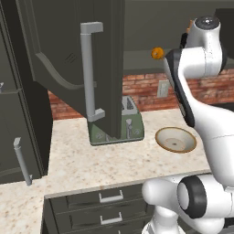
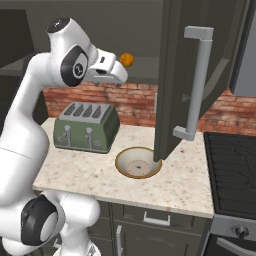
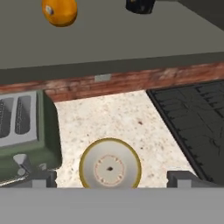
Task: Open the cabinet. Pick the mango and orange from the cabinet and place them into the bowl. Then close the cabinet.
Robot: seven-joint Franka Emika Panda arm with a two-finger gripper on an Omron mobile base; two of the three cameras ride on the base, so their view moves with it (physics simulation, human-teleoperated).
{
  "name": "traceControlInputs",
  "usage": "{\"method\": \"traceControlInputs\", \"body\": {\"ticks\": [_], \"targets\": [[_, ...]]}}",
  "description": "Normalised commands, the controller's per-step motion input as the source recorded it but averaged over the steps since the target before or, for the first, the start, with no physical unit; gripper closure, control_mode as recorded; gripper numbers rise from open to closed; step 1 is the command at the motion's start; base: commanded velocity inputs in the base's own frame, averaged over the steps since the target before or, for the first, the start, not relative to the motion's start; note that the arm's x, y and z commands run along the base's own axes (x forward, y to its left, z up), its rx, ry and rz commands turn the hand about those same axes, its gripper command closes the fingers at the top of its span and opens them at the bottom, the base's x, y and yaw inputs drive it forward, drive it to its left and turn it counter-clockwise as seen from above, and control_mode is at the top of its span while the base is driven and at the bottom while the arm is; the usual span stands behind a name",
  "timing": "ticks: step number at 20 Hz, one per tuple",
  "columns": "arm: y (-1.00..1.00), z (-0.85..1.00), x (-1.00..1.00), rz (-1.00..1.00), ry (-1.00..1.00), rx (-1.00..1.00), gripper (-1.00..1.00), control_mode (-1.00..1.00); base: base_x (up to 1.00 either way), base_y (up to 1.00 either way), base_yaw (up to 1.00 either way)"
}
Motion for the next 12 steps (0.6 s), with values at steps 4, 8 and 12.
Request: {"method": "traceControlInputs", "body": {"ticks": [4, 8, 12], "targets": [[-0.01, 0.0, 0.23, 0.0, -0.17, 0.03, -1.0, -1.0, 0.0, 0.0, 0.0], [0.0, 0.0, 0.41, 0.0, -0.09, 0.06, -1.0, -1.0, 0.0, 0.0, 0.0], [0.0, 0.0, 0.47, 0.0, -0.05, 0.06, -1.0, -1.0, 0.0, 0.0, 0.0]]}}
